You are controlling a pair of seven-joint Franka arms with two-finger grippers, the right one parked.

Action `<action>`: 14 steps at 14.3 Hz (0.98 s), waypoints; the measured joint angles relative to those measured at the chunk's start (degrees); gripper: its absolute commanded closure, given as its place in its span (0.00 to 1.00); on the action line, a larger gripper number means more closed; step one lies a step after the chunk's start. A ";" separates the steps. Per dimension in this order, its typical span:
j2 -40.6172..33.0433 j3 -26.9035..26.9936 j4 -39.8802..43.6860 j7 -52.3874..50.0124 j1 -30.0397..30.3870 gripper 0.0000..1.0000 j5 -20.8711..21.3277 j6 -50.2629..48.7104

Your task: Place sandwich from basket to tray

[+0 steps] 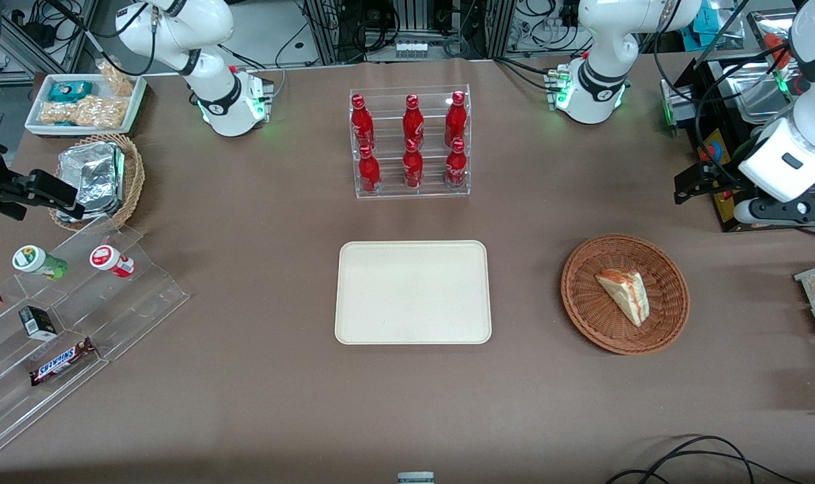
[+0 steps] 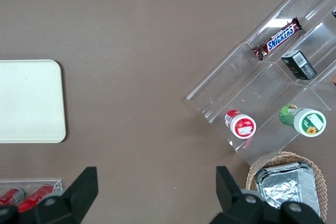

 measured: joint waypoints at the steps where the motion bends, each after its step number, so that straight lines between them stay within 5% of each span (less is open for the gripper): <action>1: 0.19 0.00 0.23 0.18 0.00 0.00 -0.01 0.00; 14: 3.97 0.50 -1.05 -0.31 -0.02 0.00 0.32 0.22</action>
